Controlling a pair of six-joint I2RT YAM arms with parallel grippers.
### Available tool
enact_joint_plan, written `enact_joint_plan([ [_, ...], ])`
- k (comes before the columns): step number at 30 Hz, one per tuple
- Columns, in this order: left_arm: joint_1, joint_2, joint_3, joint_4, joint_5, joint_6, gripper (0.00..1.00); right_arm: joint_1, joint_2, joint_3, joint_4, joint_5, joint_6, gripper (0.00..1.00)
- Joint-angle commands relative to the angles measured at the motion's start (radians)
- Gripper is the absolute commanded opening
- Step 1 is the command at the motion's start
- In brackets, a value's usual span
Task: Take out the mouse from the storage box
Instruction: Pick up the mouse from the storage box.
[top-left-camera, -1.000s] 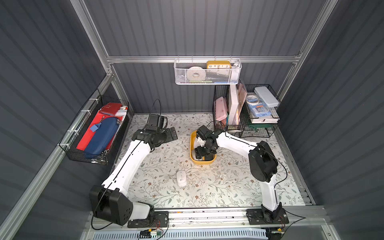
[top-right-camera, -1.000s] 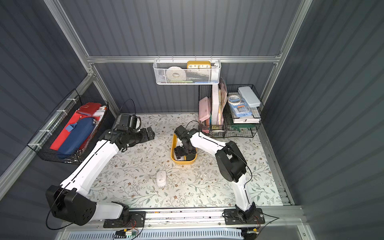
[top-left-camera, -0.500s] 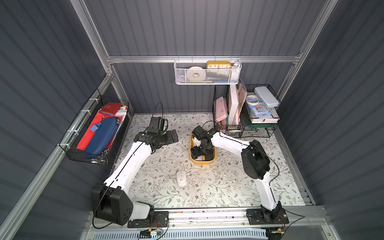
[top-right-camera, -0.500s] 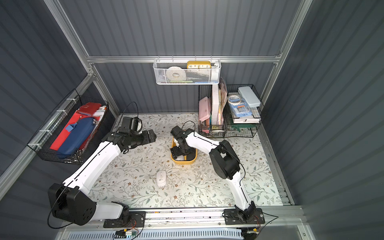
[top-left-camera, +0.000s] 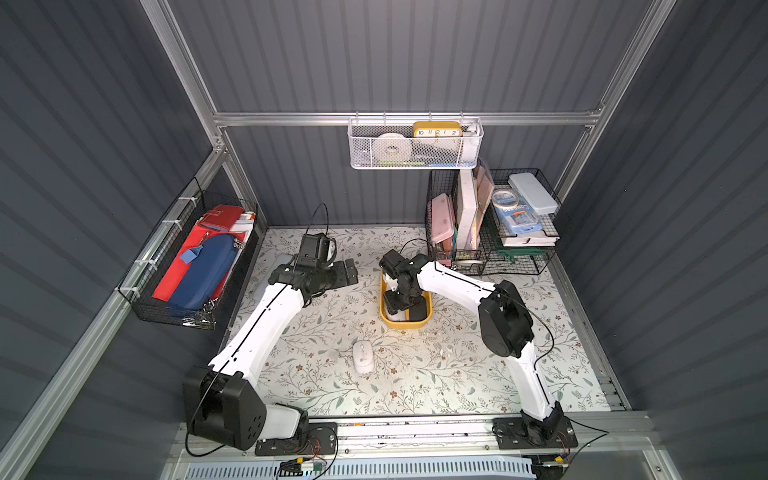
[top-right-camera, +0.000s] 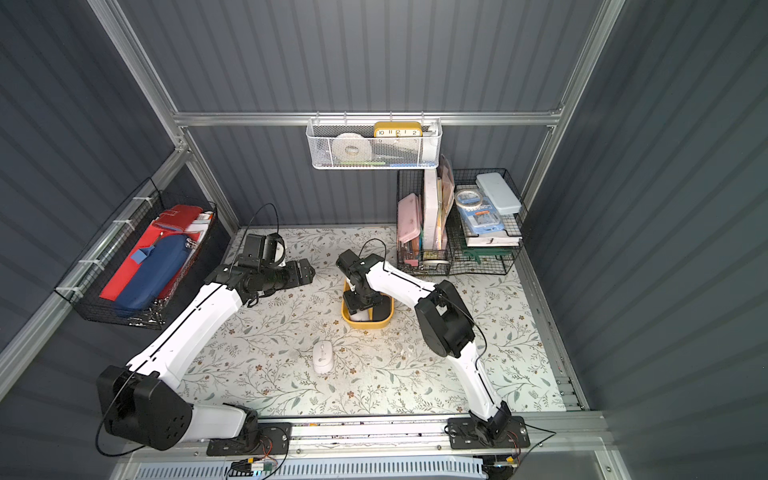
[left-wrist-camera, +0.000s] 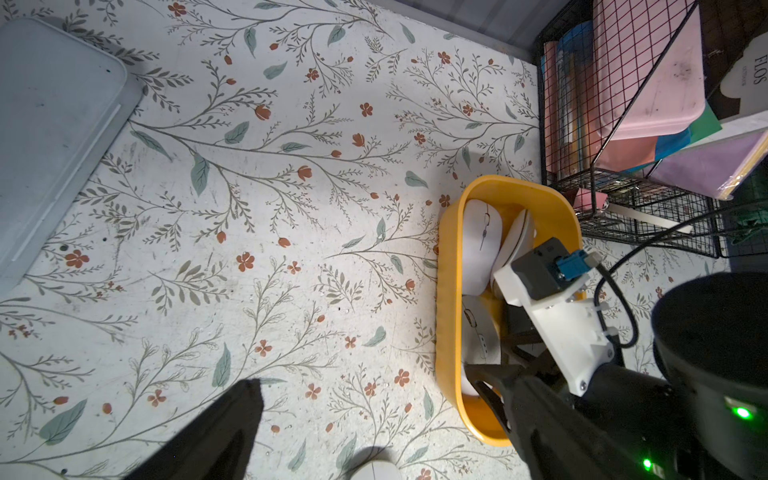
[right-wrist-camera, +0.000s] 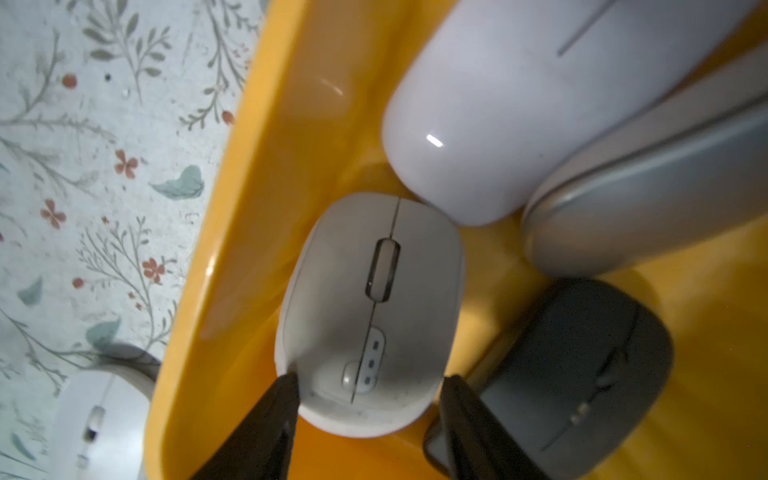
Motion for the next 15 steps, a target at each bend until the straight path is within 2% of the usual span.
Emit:
enact_joint_plan([
  [1,0.008,0.008,-0.006,0.006,0.024,0.029,0.99,0.001,0.024,0.003,-0.057,0.057,0.003,0.78],
  [4,0.008,0.005,-0.008,0.006,0.026,0.032,0.99,0.003,-0.028,-0.039,0.010,-0.001,0.013,0.84],
  [10,0.008,0.008,0.003,0.011,0.039,0.030,0.99,0.007,0.006,-0.013,0.004,-0.060,0.002,0.85],
  [15,0.009,0.016,0.010,0.011,0.049,0.031,0.99,0.014,0.102,0.036,-0.056,0.035,-0.018,0.85],
])
